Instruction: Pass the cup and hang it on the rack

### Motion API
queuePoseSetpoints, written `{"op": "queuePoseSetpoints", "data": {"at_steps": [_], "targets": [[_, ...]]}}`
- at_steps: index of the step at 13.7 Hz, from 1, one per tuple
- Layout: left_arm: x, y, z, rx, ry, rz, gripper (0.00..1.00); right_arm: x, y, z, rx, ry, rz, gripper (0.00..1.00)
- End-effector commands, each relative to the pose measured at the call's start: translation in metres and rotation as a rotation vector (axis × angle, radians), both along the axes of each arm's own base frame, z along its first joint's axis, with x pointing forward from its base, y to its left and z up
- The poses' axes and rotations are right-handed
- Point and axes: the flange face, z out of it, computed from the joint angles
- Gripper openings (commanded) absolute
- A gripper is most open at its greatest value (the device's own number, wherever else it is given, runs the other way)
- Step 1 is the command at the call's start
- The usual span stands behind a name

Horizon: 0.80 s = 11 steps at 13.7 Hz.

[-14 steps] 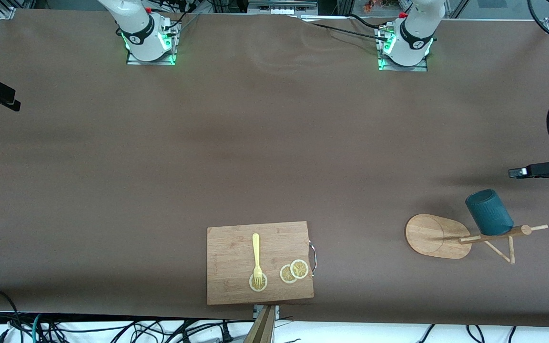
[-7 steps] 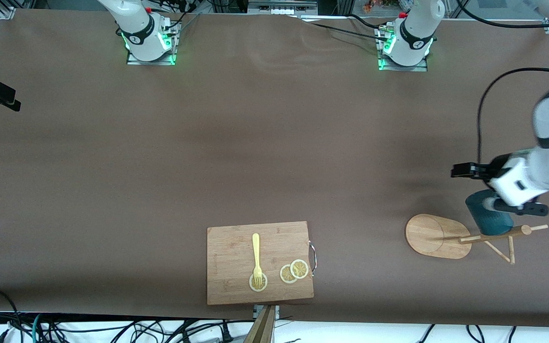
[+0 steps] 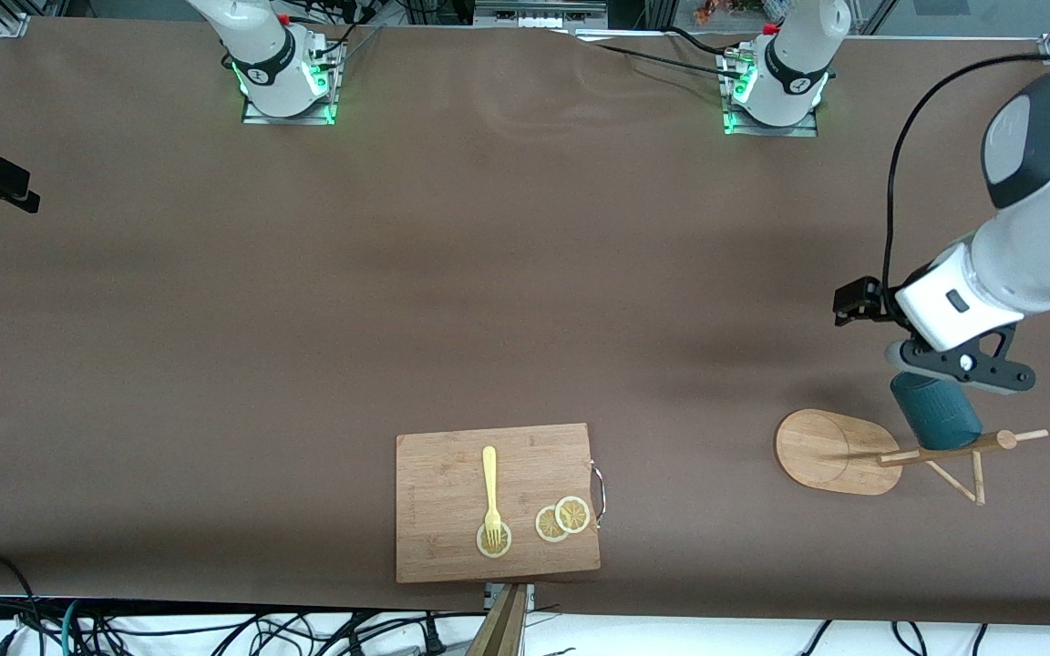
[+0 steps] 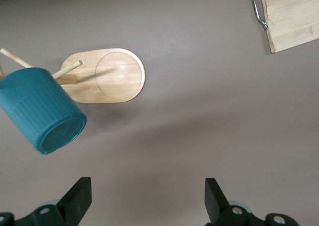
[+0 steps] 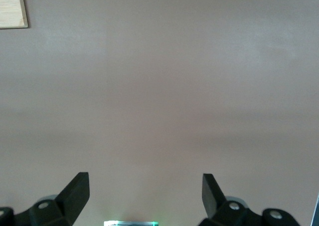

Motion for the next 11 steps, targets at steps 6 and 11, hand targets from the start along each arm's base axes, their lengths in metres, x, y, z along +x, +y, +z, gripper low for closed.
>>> {"op": "queuePoseSetpoints", "data": {"at_steps": [6,11], "targets": [[-0.079,0.024,0.01,0.03,-0.169,0.172,1.0,-0.004,0.0,0.002,0.017,-0.002,0.015,1.0],[-0.086,0.03,0.011,-0.021,-0.121,0.184,1.0,-0.003,-0.001,0.001,0.017,-0.003,0.017,1.0]]}}
